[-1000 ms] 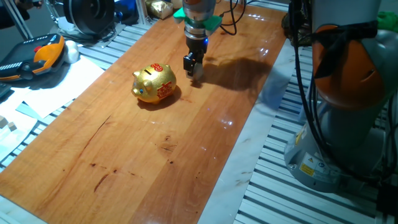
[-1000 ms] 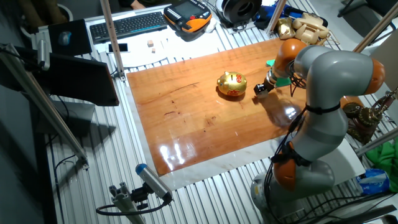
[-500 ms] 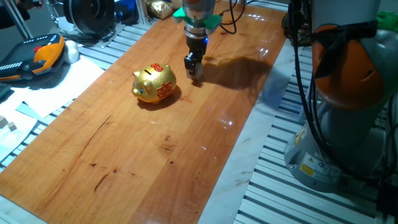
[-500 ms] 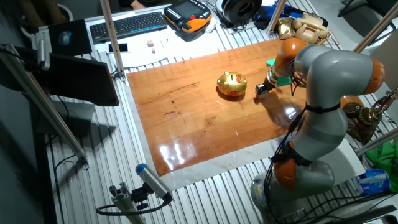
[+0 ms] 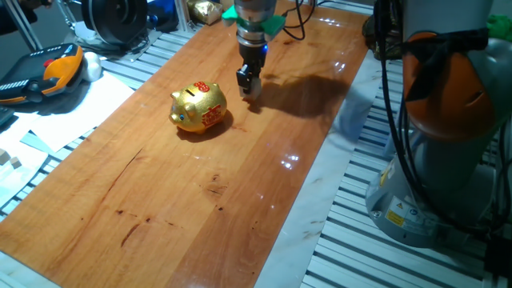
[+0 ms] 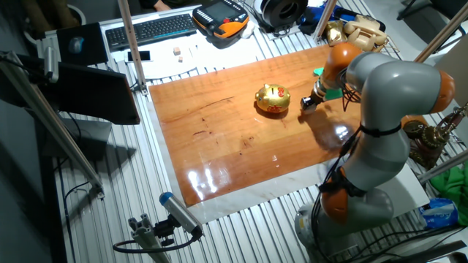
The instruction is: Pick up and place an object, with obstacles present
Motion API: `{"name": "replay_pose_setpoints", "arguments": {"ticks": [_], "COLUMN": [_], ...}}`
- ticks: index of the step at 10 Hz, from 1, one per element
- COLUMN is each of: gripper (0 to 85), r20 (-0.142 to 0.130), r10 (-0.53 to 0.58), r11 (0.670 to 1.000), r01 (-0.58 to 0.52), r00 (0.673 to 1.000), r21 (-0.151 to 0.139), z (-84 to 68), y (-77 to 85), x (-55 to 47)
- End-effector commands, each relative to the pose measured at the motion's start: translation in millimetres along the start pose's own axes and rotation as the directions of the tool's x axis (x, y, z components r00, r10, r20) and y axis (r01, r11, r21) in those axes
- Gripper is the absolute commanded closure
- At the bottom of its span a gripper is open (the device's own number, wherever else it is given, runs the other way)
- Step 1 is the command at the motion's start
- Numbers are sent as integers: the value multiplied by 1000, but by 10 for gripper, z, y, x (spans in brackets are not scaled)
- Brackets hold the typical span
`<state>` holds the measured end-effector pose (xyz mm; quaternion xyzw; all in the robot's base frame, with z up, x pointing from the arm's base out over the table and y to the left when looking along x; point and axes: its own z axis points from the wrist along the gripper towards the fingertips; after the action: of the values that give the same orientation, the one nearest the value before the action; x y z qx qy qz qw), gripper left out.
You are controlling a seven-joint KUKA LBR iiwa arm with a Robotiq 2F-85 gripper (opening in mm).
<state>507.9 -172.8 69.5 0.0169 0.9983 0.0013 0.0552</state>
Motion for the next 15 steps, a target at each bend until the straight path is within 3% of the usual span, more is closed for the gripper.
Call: {"name": "replay_pose_setpoints", "arguments": {"ticks": [1, 4, 8, 10, 12, 13, 15], "gripper": [850, 850, 850, 850, 850, 850, 850], "r20": [2, -18, -32, -35, -20, -10, -44], "r10": [6, 10, -3, -6, -35, -46, -54], "r11": [1000, 1000, 1000, 1000, 999, 999, 998], "r01": [-6, -10, 3, 6, 35, 46, 52], "r00": [1000, 1000, 999, 999, 999, 999, 998], "r21": [-3, 1, -9, -3, 4, -9, -32], "z": [-82, -351, -549, -576, -576, -576, -576], "y": [33, 181, 296, 311, 311, 311, 311], "x": [-11, -44, -37, -46, -46, -46, -46]}}
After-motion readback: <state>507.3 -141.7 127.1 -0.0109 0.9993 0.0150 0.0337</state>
